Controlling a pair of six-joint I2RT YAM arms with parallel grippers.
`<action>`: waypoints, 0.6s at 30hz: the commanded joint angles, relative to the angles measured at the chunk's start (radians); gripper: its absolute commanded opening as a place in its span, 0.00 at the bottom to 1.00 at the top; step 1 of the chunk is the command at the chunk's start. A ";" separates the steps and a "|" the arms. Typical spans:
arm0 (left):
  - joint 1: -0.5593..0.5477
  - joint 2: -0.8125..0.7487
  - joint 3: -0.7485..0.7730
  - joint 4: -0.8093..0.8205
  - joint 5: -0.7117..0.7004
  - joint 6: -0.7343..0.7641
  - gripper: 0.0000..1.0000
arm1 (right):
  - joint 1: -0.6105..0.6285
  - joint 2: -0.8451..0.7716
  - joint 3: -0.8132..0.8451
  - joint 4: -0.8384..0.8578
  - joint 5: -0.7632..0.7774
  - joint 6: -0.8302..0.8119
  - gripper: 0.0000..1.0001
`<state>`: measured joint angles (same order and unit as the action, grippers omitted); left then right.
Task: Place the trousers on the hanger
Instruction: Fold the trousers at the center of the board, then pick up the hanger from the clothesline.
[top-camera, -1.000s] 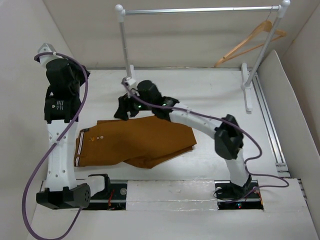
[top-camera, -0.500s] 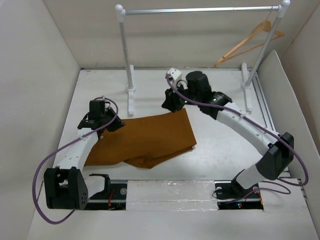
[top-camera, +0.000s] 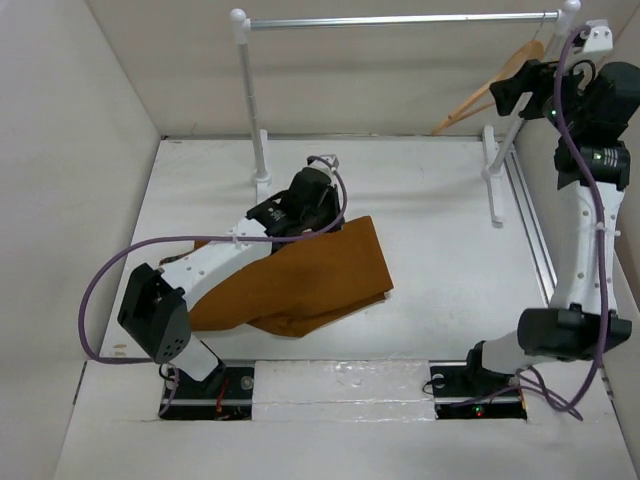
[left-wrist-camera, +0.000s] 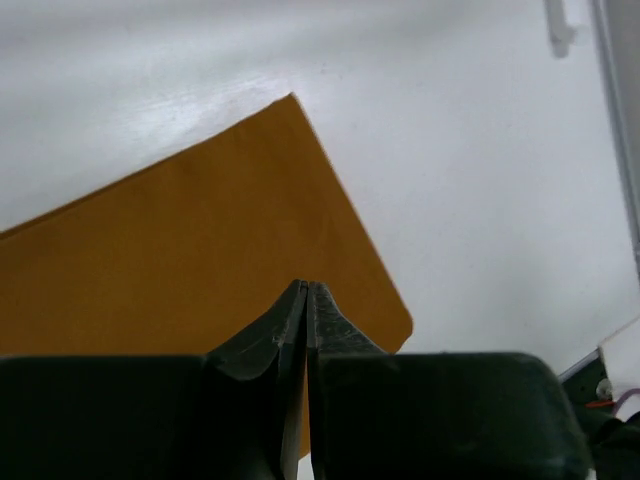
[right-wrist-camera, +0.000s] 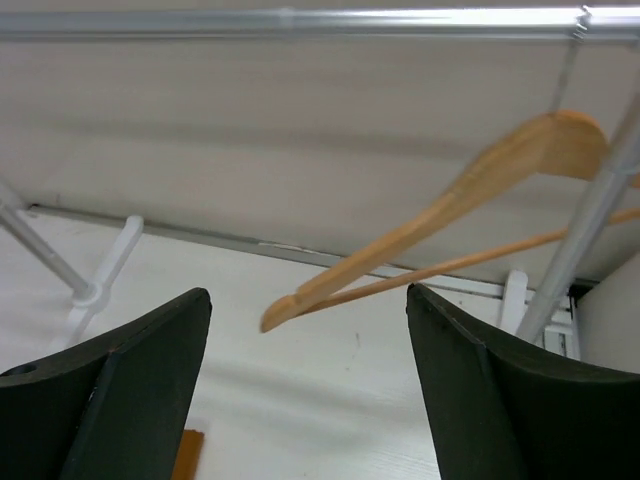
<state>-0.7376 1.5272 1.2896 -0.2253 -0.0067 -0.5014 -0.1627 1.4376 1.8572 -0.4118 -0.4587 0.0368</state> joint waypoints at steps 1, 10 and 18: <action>0.021 -0.045 -0.079 0.018 0.000 -0.020 0.00 | -0.098 0.124 -0.001 0.117 -0.152 0.155 0.85; -0.023 -0.055 -0.122 0.012 0.045 -0.014 0.14 | -0.118 0.273 -0.036 0.387 -0.209 0.373 0.86; -0.023 -0.050 -0.131 -0.012 0.047 -0.005 0.18 | -0.068 0.386 -0.075 0.674 -0.249 0.520 0.86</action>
<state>-0.7597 1.5211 1.1687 -0.2337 0.0296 -0.5163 -0.2634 1.8103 1.7748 0.0631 -0.6666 0.4774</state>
